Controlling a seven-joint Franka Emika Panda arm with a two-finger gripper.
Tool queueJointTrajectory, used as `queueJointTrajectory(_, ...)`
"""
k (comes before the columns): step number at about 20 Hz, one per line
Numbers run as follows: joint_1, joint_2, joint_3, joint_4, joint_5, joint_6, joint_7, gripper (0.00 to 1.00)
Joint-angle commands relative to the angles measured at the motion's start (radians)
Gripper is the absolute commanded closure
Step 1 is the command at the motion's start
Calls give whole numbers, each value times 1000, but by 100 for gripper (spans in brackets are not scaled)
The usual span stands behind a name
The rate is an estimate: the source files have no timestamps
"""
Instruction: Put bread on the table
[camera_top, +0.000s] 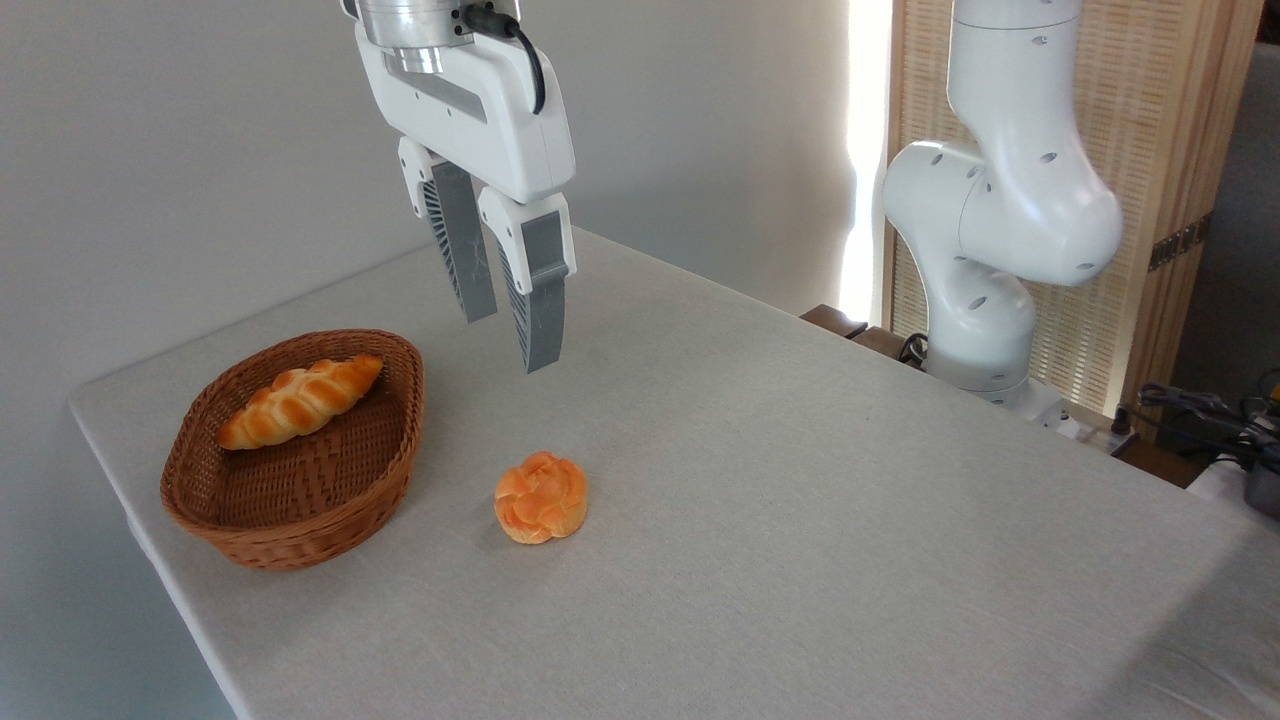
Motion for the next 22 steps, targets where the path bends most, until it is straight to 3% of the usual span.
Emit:
queueJointTrajectory(1, -8, 10, 13, 21, -17, -23, 3, 0)
queueJointTrajectory(12, -9, 11, 8, 21, -26, -17, -13, 0)
queueJointTrajectory(16, -23, 19, -4, 21, -91, 8, -62, 0)
queueJointTrajectory(20, -34, 33, -24, 15, -209, 67, -166, 0)
queueJointTrajectory(22, -48, 51, -59, 7, -212, 103, -242, 0)
